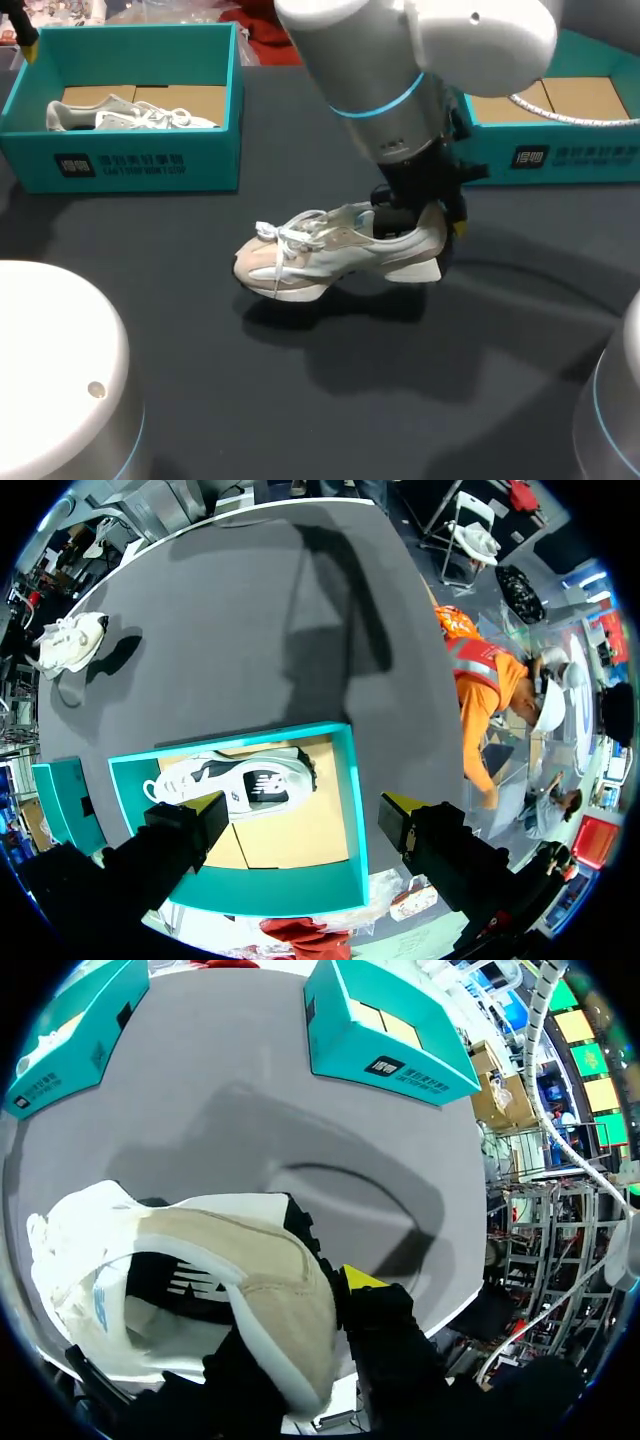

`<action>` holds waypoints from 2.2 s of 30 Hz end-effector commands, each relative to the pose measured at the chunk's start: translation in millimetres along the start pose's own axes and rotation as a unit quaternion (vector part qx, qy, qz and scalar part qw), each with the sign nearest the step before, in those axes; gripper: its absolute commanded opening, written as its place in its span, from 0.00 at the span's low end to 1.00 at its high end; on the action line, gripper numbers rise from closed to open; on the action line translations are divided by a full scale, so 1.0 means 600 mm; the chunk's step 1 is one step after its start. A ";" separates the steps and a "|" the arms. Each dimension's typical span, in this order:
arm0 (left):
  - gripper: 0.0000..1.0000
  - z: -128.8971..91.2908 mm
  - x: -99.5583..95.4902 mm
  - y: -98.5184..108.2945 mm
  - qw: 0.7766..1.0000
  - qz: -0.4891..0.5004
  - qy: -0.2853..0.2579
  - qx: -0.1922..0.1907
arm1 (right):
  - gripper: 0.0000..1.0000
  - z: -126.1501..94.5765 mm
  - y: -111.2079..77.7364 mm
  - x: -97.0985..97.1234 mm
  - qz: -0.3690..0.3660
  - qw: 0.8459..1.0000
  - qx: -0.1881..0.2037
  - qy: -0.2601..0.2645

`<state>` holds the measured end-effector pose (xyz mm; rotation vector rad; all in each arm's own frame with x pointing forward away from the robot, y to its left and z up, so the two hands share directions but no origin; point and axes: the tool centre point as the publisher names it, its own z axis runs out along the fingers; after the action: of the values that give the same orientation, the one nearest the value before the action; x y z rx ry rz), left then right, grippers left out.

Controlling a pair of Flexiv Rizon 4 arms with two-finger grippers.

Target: Take the shoe out of the shoebox, open the shoe tongue, remove and reinsert the insole, then place the shoe into the shoebox

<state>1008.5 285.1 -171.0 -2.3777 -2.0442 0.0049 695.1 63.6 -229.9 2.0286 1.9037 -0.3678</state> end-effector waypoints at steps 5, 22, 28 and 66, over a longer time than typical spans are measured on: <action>1.00 0.000 0.001 0.000 1.000 0.001 0.001 0.000 | 0.00 -0.003 0.001 -0.001 0.000 1.000 0.000 0.001; 1.00 0.000 0.001 0.000 1.000 0.001 0.001 0.000 | 0.00 0.064 -0.074 0.122 -0.014 0.998 0.035 0.041; 1.00 0.000 0.001 0.000 1.000 0.001 0.001 0.000 | 0.00 0.066 -0.082 0.130 -0.013 0.998 0.032 0.052; 1.00 0.000 0.001 0.000 1.000 0.001 0.001 0.000 | 0.00 0.132 -0.102 0.168 -0.018 0.995 0.061 0.072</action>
<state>1008.5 285.2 -171.0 -2.3778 -2.0444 0.0050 644.2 127.0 -345.1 2.1506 2.0461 -0.3695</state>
